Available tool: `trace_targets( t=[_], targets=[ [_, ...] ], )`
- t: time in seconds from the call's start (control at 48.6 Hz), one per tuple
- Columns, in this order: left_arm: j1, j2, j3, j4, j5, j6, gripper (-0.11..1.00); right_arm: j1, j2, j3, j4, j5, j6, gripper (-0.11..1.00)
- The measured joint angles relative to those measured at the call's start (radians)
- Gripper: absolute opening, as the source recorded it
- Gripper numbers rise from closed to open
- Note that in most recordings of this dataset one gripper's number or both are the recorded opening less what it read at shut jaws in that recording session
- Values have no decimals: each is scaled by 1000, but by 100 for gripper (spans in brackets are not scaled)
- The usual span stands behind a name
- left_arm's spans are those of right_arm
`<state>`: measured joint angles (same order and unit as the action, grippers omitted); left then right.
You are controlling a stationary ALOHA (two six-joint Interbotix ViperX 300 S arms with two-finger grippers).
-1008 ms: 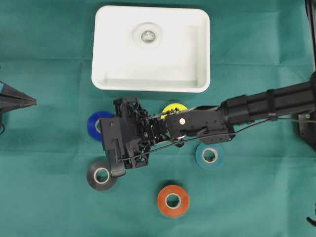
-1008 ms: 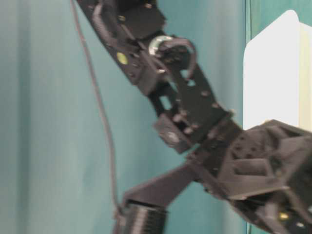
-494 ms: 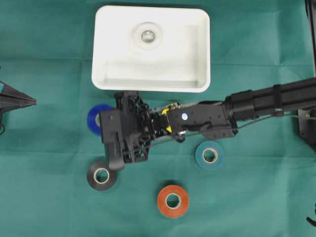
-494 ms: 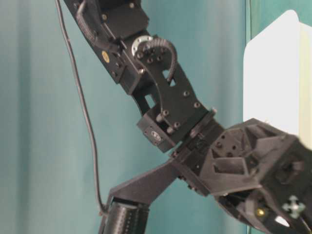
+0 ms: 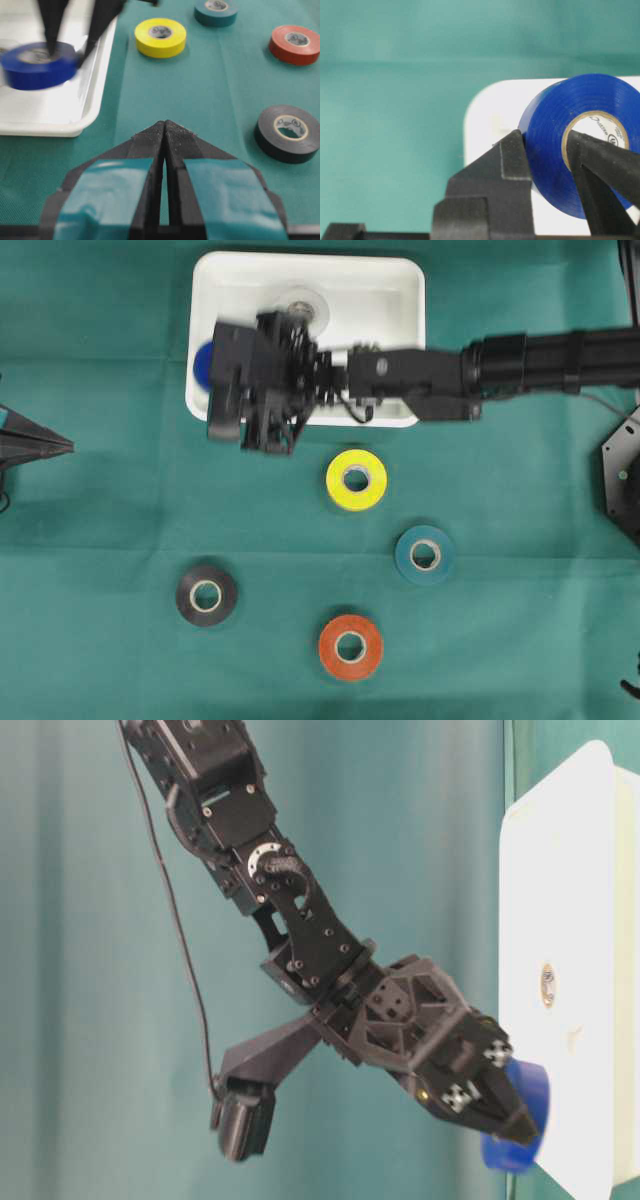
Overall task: Put the tape into the white case with the right arm.
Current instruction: 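Lift the blue roll and carry it into the tray's left side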
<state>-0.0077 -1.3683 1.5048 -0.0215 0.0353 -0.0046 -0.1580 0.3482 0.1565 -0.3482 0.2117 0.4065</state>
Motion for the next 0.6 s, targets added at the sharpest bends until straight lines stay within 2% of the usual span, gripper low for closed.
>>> trace_targets(
  t=[0.288, 0.596],
  targets=[
    [-2, 0, 0, 0, -2, 2, 0, -104, 0, 0, -3, -26, -2, 1],
    [-2, 0, 0, 0, 0, 2, 0, -120, 0, 6, -3, -40, -8, 1]
  ],
)
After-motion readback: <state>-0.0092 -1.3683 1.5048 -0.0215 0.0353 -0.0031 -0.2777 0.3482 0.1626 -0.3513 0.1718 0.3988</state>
